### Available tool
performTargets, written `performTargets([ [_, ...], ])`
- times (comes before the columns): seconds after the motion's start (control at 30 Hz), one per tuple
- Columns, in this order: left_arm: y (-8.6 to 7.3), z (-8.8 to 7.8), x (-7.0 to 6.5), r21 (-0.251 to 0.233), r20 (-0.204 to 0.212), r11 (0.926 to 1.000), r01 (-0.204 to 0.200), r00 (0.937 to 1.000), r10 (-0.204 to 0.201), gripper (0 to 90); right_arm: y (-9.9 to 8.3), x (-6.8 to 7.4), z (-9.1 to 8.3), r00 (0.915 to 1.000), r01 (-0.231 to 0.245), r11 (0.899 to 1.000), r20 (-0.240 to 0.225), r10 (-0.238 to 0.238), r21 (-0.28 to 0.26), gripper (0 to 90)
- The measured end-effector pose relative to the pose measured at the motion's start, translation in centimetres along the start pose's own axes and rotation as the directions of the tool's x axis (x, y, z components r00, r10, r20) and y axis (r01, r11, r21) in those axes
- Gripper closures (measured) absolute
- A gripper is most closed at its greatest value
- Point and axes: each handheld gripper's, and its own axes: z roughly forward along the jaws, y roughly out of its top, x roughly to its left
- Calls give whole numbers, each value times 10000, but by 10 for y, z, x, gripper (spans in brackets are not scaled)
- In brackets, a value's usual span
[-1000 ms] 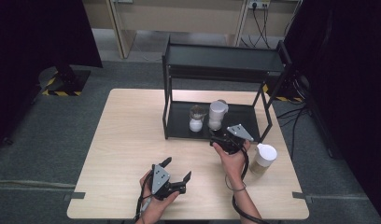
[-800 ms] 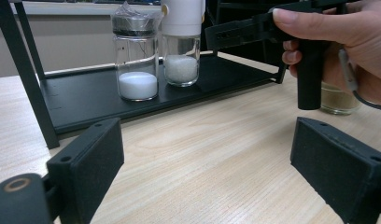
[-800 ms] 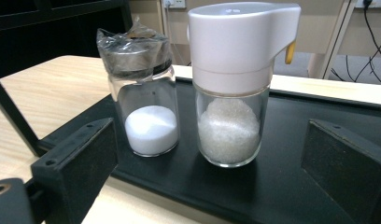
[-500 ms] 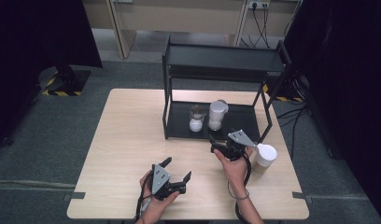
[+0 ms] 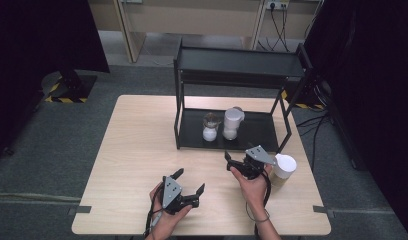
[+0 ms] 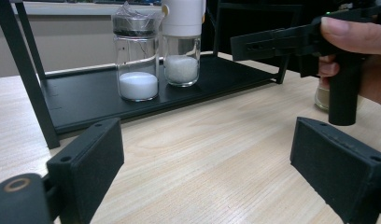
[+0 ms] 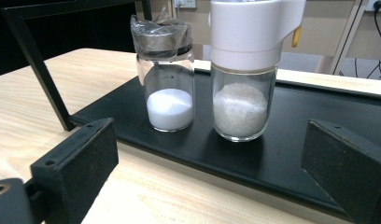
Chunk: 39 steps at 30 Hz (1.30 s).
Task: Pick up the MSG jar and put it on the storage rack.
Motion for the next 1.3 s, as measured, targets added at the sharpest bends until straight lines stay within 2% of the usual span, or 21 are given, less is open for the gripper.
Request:
performTargets([
  [0.6,0,0,0,-8,0,10000,-1,10000,1,92,-15,11,-25,9992,258,9997,-316,-260,-50,45],
  [1.3,0,0,0,-12,-7,10000,0,10000,0,92,-34,18,-62,9987,375,9990,-343,-383,-230,45],
])
